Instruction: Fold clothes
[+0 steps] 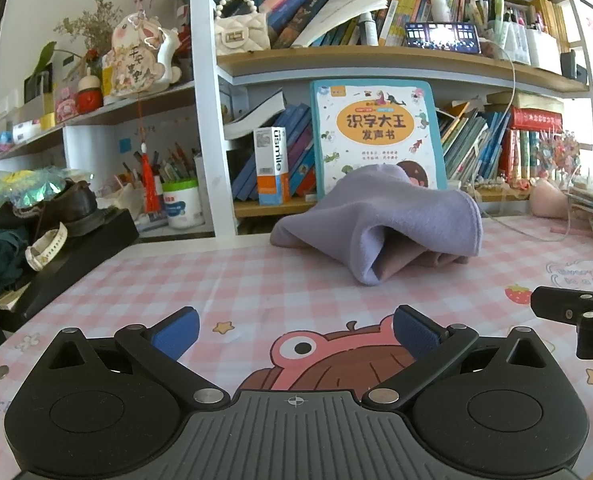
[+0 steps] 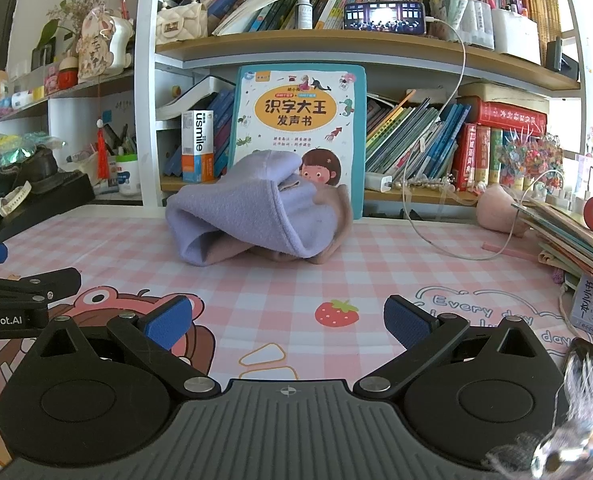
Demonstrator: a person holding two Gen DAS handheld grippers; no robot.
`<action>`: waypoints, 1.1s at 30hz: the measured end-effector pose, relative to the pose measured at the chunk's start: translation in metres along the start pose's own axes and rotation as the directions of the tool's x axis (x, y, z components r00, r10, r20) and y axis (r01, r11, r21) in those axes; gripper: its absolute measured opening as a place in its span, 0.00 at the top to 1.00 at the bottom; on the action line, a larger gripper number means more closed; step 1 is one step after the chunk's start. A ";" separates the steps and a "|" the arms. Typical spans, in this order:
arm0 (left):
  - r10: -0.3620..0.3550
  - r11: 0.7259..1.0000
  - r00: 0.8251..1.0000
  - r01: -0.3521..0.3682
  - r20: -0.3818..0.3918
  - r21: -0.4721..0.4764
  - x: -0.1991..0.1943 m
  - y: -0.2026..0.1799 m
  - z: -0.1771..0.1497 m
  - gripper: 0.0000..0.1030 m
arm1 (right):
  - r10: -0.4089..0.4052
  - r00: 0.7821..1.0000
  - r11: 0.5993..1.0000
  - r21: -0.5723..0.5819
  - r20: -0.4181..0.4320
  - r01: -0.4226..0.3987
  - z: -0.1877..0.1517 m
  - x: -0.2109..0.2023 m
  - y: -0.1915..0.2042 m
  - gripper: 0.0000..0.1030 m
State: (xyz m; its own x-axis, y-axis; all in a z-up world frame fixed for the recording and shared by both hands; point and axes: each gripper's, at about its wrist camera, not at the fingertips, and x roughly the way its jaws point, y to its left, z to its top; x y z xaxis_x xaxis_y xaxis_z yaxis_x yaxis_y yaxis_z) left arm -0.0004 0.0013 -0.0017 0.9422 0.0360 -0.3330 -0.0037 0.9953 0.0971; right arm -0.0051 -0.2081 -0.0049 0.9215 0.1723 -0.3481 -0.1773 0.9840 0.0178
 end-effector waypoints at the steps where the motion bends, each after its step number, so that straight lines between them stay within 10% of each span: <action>1: 0.000 1.000 1.000 0.000 -0.003 -0.001 0.000 0.001 0.000 0.00 | 0.000 1.000 1.000 0.000 -0.001 0.000 0.000 0.000 0.000 0.00; 33: 0.003 1.000 1.000 -0.003 -0.017 -0.003 0.001 -0.001 0.002 0.00 | 0.009 1.000 1.000 -0.003 0.004 -0.009 -0.001 0.000 0.002 0.00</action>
State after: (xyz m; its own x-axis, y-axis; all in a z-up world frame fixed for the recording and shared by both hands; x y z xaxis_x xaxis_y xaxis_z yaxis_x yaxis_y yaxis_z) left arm 0.0014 0.0001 -0.0004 0.9364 0.0405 -0.3487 -0.0074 0.9954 0.0957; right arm -0.0058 -0.2064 -0.0056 0.9213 0.1813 -0.3441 -0.1864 0.9823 0.0184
